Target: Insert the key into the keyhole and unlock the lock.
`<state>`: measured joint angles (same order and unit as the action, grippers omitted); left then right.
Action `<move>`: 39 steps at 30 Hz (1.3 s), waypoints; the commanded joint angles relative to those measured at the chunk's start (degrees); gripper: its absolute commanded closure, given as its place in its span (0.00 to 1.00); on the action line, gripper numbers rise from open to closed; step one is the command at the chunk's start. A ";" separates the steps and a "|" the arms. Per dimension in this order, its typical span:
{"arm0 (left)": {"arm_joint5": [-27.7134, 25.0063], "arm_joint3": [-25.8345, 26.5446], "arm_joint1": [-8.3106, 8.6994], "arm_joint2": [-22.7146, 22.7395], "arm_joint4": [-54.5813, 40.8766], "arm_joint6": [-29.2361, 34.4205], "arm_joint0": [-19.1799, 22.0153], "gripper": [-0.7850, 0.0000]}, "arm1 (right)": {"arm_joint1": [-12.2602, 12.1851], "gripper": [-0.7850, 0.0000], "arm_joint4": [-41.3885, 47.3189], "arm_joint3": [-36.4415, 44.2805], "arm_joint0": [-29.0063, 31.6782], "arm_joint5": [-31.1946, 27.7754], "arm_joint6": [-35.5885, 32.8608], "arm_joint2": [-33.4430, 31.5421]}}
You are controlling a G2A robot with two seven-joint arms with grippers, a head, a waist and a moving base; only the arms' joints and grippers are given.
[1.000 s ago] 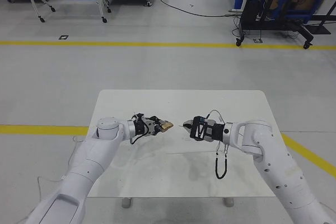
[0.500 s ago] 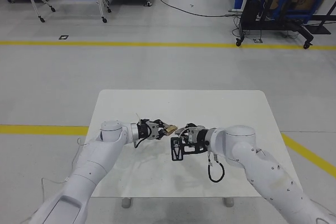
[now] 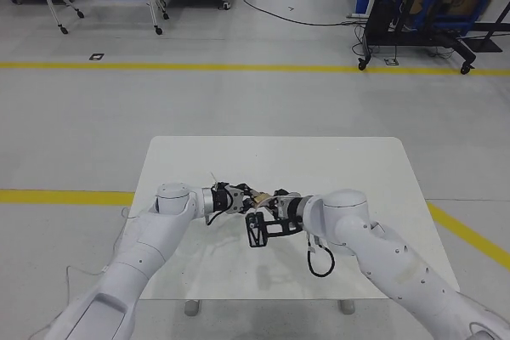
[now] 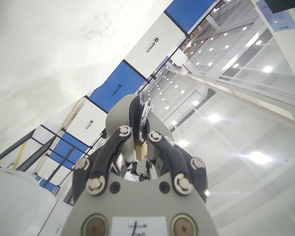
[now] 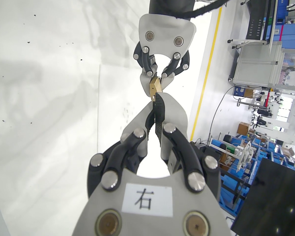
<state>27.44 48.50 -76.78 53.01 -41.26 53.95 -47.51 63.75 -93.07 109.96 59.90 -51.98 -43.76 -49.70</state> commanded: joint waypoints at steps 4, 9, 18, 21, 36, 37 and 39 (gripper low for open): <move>0.02 -0.30 -0.10 0.04 -0.21 -0.39 0.15 1.00 | 0.42 1.00 -0.03 0.09 -0.92 -0.03 -2.46 1.39; 0.10 -0.43 -0.16 0.02 -0.35 -0.18 0.20 1.00 | 0.95 1.00 0.33 -0.23 -1.92 -0.17 -5.18 3.05; 0.43 -0.24 -0.10 -0.05 0.05 0.40 0.11 1.00 | 1.72 1.00 0.37 -0.18 -3.41 0.71 -9.24 5.29; 0.68 -0.19 -0.05 -0.03 0.17 0.71 0.11 1.00 | 1.77 1.00 -0.60 -0.54 -4.01 1.14 -9.68 6.44; 2.67 -0.01 0.16 0.78 -0.73 -0.03 -0.15 1.00 | 1.21 1.00 -0.47 0.34 -5.21 3.22 -11.76 8.84; 2.68 0.06 0.18 0.80 -0.74 -0.08 -0.20 1.00 | 1.11 1.00 -0.41 0.37 -5.21 3.27 -11.81 8.91; 2.70 0.27 0.19 0.81 -0.70 -0.07 -0.23 1.00 | 0.95 1.00 -0.22 0.36 -5.25 3.34 -11.88 9.09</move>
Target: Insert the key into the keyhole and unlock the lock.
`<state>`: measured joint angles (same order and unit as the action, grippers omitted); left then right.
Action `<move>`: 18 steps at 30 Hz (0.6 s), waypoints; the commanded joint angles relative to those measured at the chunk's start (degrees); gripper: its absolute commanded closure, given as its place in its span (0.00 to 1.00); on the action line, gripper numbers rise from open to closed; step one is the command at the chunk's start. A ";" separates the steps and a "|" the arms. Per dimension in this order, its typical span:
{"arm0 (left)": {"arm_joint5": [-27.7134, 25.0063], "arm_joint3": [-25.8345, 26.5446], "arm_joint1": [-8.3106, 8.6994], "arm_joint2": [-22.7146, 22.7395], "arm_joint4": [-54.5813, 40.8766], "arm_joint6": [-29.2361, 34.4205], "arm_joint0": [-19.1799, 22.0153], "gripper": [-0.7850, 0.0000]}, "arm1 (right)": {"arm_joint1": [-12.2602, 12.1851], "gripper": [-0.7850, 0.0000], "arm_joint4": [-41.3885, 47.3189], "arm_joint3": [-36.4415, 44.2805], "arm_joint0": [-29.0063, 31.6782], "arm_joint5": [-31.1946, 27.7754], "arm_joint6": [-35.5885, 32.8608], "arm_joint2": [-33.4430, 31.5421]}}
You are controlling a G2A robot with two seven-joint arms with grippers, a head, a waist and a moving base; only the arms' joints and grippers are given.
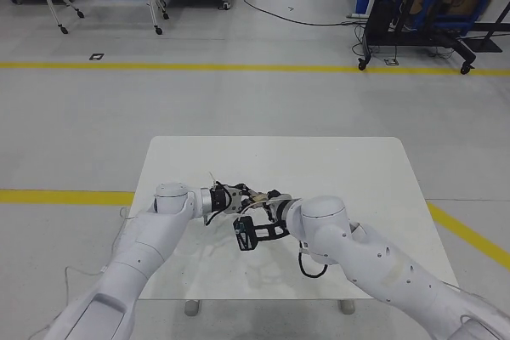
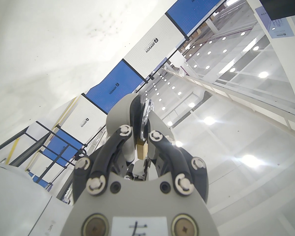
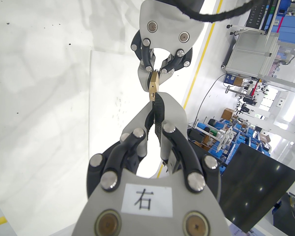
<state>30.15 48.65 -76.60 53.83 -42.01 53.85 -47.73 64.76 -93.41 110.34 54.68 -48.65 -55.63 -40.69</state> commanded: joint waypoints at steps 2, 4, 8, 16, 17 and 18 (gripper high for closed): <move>-0.03 0.34 0.03 -0.08 0.15 0.33 -0.09 1.00 | -0.18 1.00 0.33 -0.28 -0.21 -0.02 0.02 0.30; 0.00 0.44 0.06 -0.17 0.34 0.52 -0.13 1.00 | -0.23 1.00 0.68 -0.54 -0.50 0.02 -0.01 0.52; -0.08 0.42 0.10 -0.18 0.43 0.88 -0.11 1.00 | -0.23 1.00 1.53 -1.19 -1.16 0.07 -0.07 0.96; -0.17 0.33 0.13 -0.35 0.69 1.32 0.02 1.00 | -0.13 1.00 3.01 -1.81 -2.14 -0.19 0.20 1.59; -0.18 0.33 0.12 -0.40 0.67 1.49 0.03 1.00 | -0.10 1.00 3.22 -1.86 -2.19 -0.26 0.27 1.61; -0.17 0.26 0.11 -0.42 0.66 1.60 0.07 1.00 | -0.09 1.00 3.36 -1.95 -2.25 -0.32 0.33 1.59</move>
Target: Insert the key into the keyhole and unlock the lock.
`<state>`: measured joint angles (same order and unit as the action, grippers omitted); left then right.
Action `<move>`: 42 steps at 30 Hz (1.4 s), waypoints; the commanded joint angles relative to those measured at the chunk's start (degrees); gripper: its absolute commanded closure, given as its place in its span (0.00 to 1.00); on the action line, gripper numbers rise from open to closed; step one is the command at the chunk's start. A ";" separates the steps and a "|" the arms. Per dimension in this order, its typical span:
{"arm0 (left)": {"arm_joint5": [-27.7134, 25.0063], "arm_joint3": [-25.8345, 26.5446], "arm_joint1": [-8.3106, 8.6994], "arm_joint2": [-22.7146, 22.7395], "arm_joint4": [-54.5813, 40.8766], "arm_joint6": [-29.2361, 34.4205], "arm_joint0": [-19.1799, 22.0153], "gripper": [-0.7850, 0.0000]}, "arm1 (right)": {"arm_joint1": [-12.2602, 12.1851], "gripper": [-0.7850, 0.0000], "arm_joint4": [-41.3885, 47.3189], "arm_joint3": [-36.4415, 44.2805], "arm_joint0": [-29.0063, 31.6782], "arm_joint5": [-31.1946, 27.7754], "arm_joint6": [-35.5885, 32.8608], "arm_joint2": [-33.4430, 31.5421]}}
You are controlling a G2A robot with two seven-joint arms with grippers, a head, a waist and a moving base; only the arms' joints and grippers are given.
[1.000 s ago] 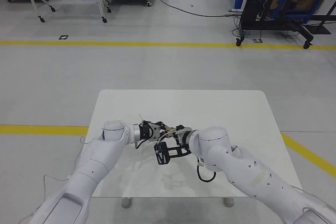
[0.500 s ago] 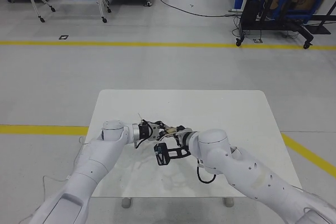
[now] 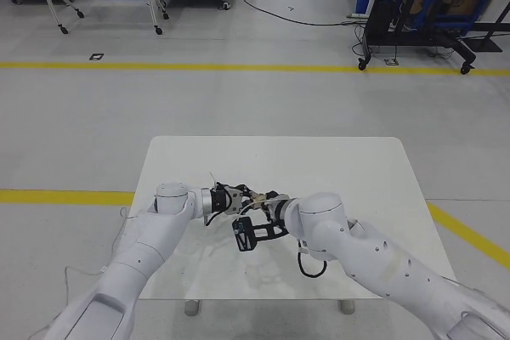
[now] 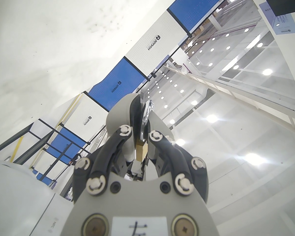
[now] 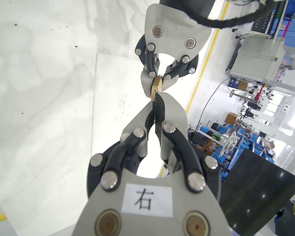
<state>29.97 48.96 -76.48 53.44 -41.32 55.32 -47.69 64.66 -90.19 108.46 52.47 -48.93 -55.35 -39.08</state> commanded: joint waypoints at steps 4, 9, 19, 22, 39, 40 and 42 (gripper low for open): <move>-0.13 -0.11 -0.08 -0.29 -0.34 1.59 0.12 1.00 | 0.08 1.00 0.28 -0.61 -0.10 -0.11 0.11 -0.05; -0.11 -0.51 -0.16 -0.62 -0.50 2.77 0.33 1.00 | 0.19 1.00 -0.06 -1.45 -0.22 -0.19 0.29 -0.06; -0.42 -1.62 -0.33 -0.87 -0.76 2.82 0.80 1.00 | 0.07 0.00 0.68 -1.20 0.46 0.08 1.65 -2.39; -0.25 -1.88 -0.42 -0.90 -1.28 3.11 0.84 1.00 | -0.22 0.00 1.20 -0.44 1.28 0.48 2.72 -3.92; -2.50 -2.75 -0.81 -0.31 -3.09 1.14 0.89 1.00 | -1.65 0.00 0.20 3.40 5.52 2.55 4.91 -9.75; -3.02 -2.66 -0.81 -0.20 -3.15 1.13 0.86 1.00 | -1.75 0.00 1.19 3.16 5.98 3.10 6.91 -10.62; -4.87 -2.23 -0.76 0.01 -2.88 1.19 0.71 1.00 | -2.18 0.00 5.36 2.03 7.94 4.62 14.70 -14.16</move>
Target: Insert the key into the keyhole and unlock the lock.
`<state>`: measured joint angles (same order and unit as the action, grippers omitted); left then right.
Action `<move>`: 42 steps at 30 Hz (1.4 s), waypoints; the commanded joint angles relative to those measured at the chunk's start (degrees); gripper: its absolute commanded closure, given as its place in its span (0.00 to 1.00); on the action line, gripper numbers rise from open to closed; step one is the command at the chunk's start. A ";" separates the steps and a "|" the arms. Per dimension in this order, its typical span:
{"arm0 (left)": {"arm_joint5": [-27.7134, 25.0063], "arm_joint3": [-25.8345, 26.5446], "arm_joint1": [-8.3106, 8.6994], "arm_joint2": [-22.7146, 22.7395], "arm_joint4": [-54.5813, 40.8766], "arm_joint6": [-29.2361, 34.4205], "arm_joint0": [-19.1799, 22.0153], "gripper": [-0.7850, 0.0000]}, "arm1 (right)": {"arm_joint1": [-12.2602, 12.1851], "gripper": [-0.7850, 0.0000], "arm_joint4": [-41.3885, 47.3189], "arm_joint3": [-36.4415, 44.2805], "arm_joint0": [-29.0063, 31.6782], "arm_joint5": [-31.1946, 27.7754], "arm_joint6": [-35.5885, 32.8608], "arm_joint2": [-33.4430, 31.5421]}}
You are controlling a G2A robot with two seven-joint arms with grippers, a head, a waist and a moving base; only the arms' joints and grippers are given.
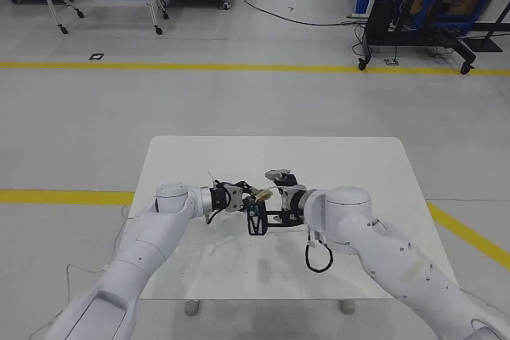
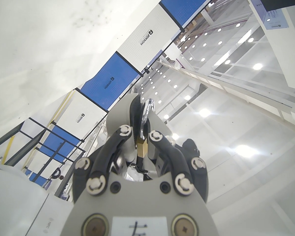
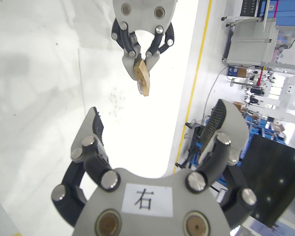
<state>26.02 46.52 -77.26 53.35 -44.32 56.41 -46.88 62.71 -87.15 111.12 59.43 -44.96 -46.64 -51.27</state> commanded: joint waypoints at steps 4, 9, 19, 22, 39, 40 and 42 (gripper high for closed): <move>-2.97 1.08 0.15 0.62 -0.32 1.79 -0.58 1.00 | -1.33 0.50 9.80 -4.15 6.45 0.77 23.98 -9.43; -6.70 2.33 0.38 1.44 -0.20 3.24 -1.10 1.00 | -2.48 1.00 10.04 -8.42 11.84 -4.60 42.35 -14.27; -18.97 7.51 0.59 2.45 2.22 1.24 -4.26 1.00 | -3.26 1.00 1.05 -8.68 11.80 -10.69 42.60 -13.19; -23.04 9.12 0.71 1.94 5.88 -0.04 -4.98 1.00 | -3.21 1.00 2.11 -8.70 11.32 -10.41 41.47 -12.99; -27.10 12.14 0.82 2.54 7.34 -0.27 -7.15 1.00 | -2.84 1.00 5.08 -11.47 8.81 -9.16 42.66 -11.28; -27.35 12.13 0.83 2.79 7.06 -0.56 -7.18 1.00 | -2.91 1.00 4.51 -10.93 8.81 -9.34 42.79 -11.40; -28.23 12.07 0.84 3.52 6.47 -1.91 -7.39 1.00 | -3.22 1.00 2.22 -8.56 9.31 -9.16 43.46 -12.21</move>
<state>-1.82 58.62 -76.43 56.51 -37.51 55.23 -54.12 59.66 -83.67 101.28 68.42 -54.39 -3.50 -62.98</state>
